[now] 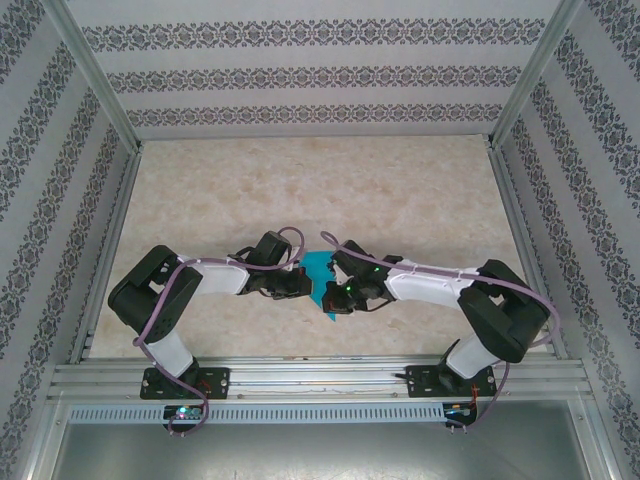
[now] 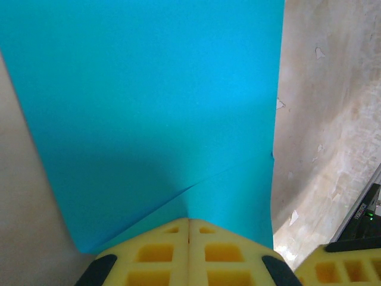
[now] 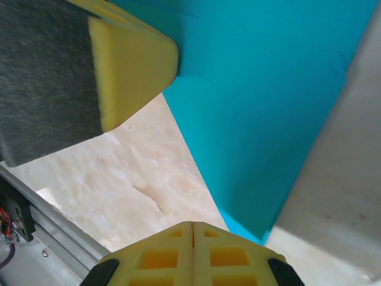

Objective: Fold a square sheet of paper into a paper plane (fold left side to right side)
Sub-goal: Third fold the triangle at the center of the table.

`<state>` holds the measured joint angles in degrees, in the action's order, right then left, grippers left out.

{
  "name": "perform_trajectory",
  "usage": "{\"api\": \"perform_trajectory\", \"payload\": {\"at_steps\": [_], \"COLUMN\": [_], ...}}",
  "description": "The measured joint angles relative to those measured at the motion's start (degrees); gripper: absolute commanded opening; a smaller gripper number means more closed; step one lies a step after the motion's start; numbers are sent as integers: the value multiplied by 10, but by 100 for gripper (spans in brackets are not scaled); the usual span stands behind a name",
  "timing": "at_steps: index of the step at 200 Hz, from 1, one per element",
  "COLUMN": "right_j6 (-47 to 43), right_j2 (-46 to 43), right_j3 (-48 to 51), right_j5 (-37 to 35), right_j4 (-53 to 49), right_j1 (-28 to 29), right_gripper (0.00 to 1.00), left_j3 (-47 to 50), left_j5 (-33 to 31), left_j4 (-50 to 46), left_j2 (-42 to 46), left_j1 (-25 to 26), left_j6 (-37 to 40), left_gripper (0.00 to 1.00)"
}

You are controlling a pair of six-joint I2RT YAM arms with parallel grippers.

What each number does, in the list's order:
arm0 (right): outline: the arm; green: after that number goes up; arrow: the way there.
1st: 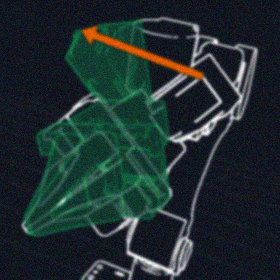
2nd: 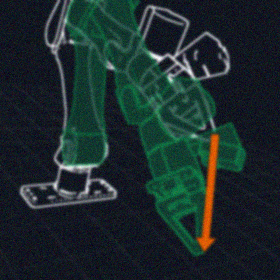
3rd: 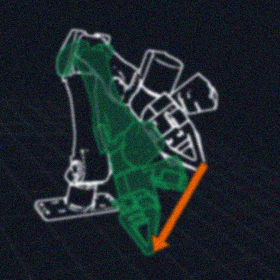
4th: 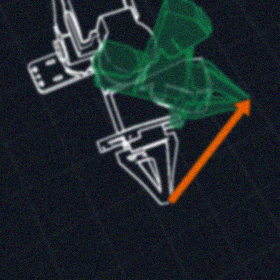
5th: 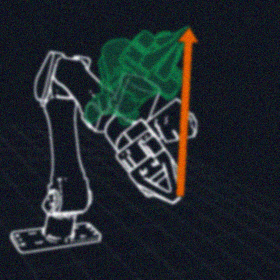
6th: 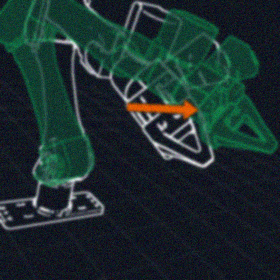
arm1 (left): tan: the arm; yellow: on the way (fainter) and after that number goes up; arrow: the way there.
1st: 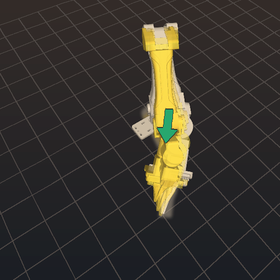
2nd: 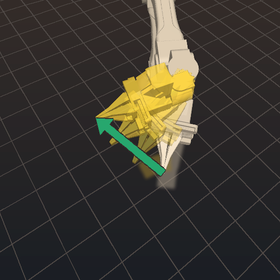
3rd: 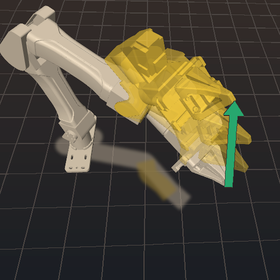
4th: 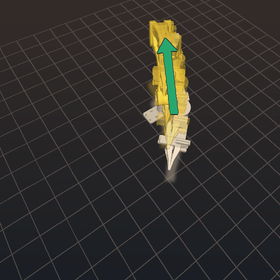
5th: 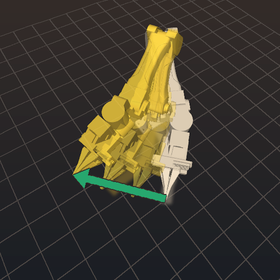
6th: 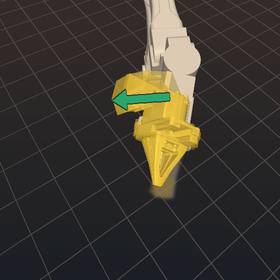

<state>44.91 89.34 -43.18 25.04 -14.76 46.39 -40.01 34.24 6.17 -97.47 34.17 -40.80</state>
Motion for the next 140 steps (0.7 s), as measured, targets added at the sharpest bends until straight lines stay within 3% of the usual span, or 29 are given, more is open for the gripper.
{"api": "perform_trajectory", "payload": {"at_steps": [62, 140], "right_j6": [17, 26], "right_j2": [26, -23], "right_j3": [17, 72], "right_j5": [-1, 6], "right_j4": [23, 41], "right_j1": [0, -10], "right_gripper": [0, 0], "left_j3": [0, 0], "left_j5": [0, 0], "left_j4": [0, 0], "left_j2": [0, 0], "left_j1": [0, 0], "left_j6": [0, -7], "left_gripper": [0, 0]}}
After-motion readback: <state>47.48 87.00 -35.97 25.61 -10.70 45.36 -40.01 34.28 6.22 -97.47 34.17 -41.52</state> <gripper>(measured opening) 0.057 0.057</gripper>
